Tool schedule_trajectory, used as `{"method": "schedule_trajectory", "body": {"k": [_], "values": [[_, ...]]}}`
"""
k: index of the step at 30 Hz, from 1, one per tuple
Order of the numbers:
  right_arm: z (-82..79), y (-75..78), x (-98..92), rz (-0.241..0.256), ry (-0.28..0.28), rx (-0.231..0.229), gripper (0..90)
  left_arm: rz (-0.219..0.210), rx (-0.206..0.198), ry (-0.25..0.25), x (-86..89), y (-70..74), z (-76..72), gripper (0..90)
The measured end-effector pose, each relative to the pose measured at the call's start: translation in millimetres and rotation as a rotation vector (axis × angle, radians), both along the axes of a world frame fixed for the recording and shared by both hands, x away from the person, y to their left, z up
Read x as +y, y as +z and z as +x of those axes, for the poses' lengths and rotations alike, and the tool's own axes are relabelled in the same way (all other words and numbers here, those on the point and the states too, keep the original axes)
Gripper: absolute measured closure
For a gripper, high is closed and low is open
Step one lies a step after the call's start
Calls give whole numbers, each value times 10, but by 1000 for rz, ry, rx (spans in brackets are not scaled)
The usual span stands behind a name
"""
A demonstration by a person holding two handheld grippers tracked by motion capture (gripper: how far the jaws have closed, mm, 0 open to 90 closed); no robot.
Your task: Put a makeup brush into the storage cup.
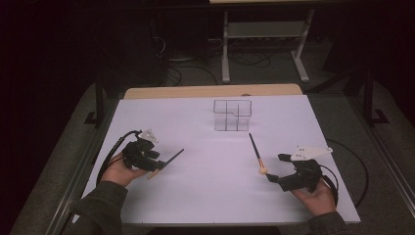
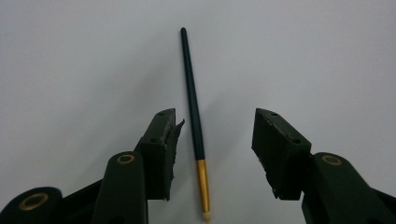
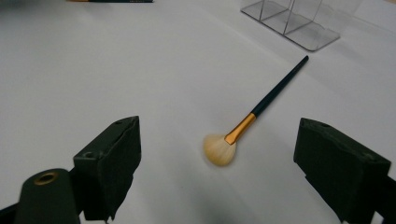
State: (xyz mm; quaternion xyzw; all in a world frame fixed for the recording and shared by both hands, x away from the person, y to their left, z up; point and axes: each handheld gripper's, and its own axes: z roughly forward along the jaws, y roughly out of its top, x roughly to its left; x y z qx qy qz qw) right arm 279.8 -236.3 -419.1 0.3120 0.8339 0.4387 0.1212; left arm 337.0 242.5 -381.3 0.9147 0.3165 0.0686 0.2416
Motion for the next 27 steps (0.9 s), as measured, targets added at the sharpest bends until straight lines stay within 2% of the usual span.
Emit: {"method": "schedule_trajectory", "body": {"k": [9,14,16,27], "values": [[-5,12,-4,1,-4,-4,142,40,32,9,-29,-72,75,540],[0,9,-6,-3,-1,-2,141,38,48,28,-27,-105,98,563],[-1,12,-4,-3,0,-3,141,58,60,20,-25,-124,120,579],[-4,19,0,-6,4,-8,145,89,90,49,-63,-227,159,610]]}}
